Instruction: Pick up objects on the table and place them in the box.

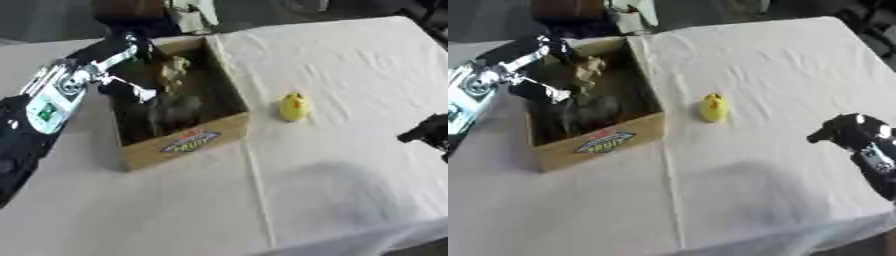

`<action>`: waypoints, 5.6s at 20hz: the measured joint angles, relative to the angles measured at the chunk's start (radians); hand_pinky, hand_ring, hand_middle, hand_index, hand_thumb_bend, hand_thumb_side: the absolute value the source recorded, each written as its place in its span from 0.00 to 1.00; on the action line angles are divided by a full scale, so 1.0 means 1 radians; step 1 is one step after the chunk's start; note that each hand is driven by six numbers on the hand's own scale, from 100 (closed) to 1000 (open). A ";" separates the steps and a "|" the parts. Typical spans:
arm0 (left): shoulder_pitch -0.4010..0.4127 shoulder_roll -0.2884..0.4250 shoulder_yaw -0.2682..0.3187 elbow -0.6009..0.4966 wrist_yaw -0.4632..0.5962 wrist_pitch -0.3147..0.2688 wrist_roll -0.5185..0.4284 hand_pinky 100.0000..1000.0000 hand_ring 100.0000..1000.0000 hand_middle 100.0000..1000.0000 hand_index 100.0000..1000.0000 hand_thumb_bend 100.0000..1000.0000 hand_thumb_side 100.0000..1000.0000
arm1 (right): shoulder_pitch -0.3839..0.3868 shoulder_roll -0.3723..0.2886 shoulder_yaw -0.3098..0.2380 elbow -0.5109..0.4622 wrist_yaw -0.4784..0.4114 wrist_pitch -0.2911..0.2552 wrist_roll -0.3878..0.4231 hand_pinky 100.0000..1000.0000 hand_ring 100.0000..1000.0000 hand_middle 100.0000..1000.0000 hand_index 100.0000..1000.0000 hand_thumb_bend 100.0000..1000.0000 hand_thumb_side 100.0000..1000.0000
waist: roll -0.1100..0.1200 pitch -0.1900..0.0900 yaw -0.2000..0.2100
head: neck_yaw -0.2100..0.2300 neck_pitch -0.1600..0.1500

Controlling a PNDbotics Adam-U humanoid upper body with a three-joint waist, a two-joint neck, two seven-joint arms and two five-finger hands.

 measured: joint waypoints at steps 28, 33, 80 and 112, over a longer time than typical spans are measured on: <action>0.484 0.010 0.268 -0.642 0.546 0.239 0.308 0.71 0.53 0.53 0.71 0.08 0.08 | -0.171 -0.294 0.048 0.124 -0.034 -0.244 -0.036 0.69 0.64 0.55 0.72 0.00 0.07 | -0.017 -0.003 0.183 | -0.060 0.001; 0.528 -0.053 0.280 -0.649 0.547 0.247 0.317 0.71 0.52 0.52 0.71 0.06 0.13 | -0.232 -0.327 0.078 0.205 0.024 -0.279 -0.072 0.70 0.66 0.57 0.75 0.00 0.00 | -0.019 0.003 0.212 | -0.071 0.000; 0.556 -0.214 0.265 -0.621 0.496 0.296 0.259 0.71 0.51 0.51 0.71 0.05 0.27 | -0.483 -0.186 0.135 0.705 0.887 -0.534 -0.327 0.74 0.74 0.68 0.82 0.17 0.51 | -0.024 0.061 0.293 | -0.140 0.001; 0.561 -0.217 0.266 -0.615 0.498 0.287 0.241 0.74 0.51 0.51 0.71 0.00 0.28 | -0.485 -0.214 0.109 0.506 0.684 -0.458 -0.251 0.50 0.22 0.07 0.20 0.00 0.09 | -0.029 0.041 0.283 | -0.133 0.002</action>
